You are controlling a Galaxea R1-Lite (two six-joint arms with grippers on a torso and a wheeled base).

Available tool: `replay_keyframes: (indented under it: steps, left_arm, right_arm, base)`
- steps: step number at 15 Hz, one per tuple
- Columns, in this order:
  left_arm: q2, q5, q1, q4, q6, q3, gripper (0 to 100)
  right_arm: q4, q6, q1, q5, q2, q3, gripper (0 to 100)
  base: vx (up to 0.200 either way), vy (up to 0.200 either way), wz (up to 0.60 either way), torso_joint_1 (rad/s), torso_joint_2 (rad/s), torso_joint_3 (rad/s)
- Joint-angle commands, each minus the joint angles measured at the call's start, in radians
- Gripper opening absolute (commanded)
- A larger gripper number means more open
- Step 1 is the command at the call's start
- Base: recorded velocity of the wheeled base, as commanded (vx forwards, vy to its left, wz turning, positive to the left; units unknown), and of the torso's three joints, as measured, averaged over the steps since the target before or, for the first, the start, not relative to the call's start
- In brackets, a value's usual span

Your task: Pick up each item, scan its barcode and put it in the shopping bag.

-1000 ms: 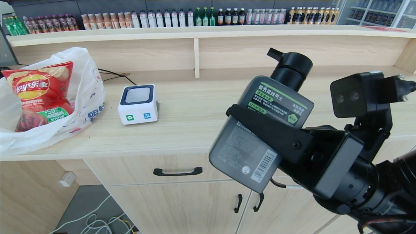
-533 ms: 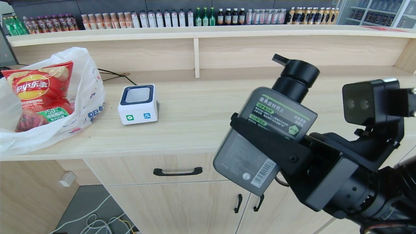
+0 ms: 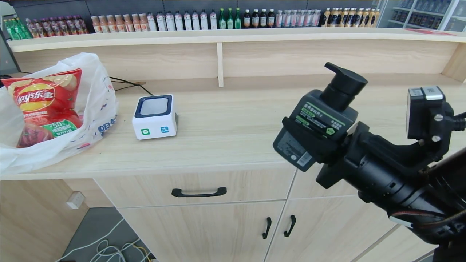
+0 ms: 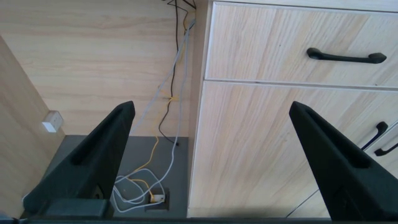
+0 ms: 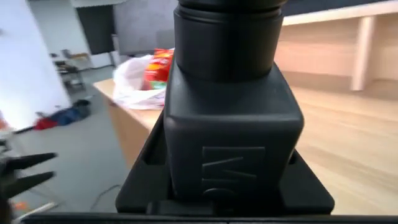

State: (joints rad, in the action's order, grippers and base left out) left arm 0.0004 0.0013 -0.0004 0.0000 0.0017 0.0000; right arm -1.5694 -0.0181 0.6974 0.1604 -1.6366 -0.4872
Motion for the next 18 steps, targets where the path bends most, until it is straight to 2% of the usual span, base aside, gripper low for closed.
replay_keyframes:
  steps: [1,4,7,8,13,18]
  left_arm:
    - [0.0,0.0,0.0,0.0,0.0,0.0,100]
    - [0.0,0.0,0.0,0.0,-0.002,0.0,100]
    - [0.0,0.0,0.0,0.0,-0.002,0.0,100]
    - [0.0,0.0,-0.001,0.0,-0.002,0.0,100]
    - [0.0,0.0,-0.001,0.0,0.001,0.0,100]
    - [0.0,0.0,0.0,0.0,-0.005,0.0,100]
  right_arm:
    - [-0.001,0.066,-0.03,-0.064,0.02,0.007,0]
    - [-0.001,0.179,-0.029,-0.16,0.049,0.041,0]
    - [-0.001,0.181,-0.029,-0.22,0.073,0.075,0]
    - [-0.001,0.181,-0.029,-0.239,0.09,0.122,0]
    - [-0.001,0.162,-0.033,-0.24,0.113,0.113,0]
    - [-0.001,0.133,-0.064,-0.24,0.124,0.125,0]
  base:
    - [0.0,0.0,0.0,0.0,0.0,0.0]
    - [0.0,0.0,0.0,0.0,0.0,0.0]
    - [0.0,0.0,0.0,0.0,0.0,0.0]
    - [0.0,0.0,0.0,0.0,0.0,0.0]
    - [0.0,0.0,0.0,0.0,0.0,0.0]
    - [0.0,0.2,0.0,-0.002,0.0,0.0]
